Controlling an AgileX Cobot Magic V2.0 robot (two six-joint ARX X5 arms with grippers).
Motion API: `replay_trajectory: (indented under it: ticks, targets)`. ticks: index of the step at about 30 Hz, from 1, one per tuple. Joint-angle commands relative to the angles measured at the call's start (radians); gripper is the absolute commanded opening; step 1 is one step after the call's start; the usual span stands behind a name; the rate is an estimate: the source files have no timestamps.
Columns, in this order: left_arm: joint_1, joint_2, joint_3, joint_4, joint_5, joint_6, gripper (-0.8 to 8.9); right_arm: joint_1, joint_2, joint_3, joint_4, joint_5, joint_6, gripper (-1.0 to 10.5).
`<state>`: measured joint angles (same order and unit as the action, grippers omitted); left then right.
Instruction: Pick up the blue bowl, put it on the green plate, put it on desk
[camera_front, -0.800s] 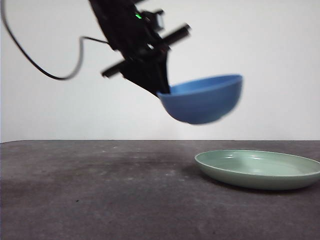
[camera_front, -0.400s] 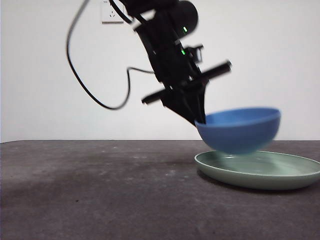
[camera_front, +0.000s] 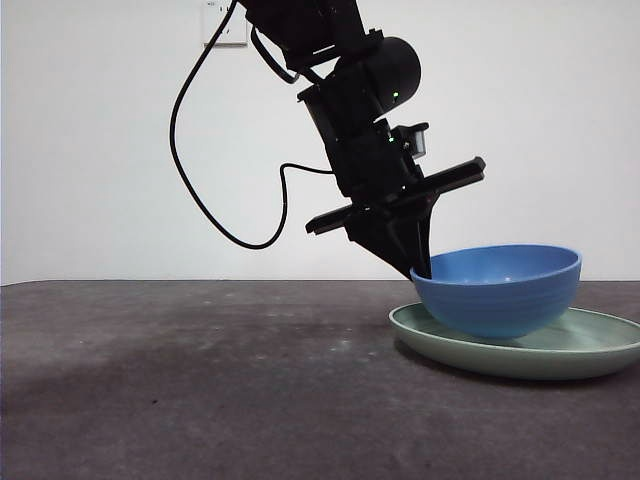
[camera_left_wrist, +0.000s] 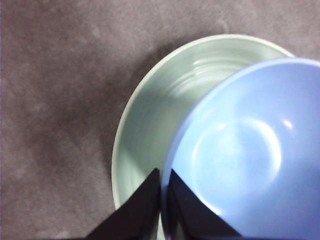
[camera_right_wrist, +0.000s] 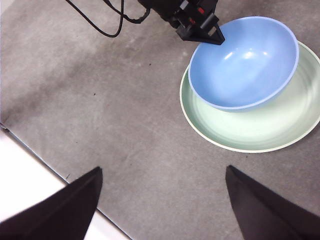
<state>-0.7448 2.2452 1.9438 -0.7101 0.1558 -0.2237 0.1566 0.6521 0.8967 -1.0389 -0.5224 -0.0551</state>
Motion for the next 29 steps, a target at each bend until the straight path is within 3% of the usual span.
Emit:
replay_trajectory:
  ticks: [1, 12, 19, 29]
  targets:
    - [-0.015, 0.041, 0.032, 0.000, 0.000, -0.002, 0.15, 0.003, 0.004, 0.018, 0.006, -0.001, 0.003, 3.9]
    - [-0.025, 0.047, 0.032, -0.014, 0.001, 0.008, 0.39, 0.003, 0.004, 0.018, 0.005, -0.001, 0.003, 3.9]
    - [-0.028, 0.046, 0.032, -0.008, 0.001, 0.010, 2.30, 0.003, 0.004, 0.018, 0.005, -0.001, 0.003, 3.9]
    - [-0.020, -0.013, 0.032, -0.015, 0.001, 0.031, 2.29, 0.003, 0.004, 0.018, 0.005, -0.001, 0.003, 3.9]
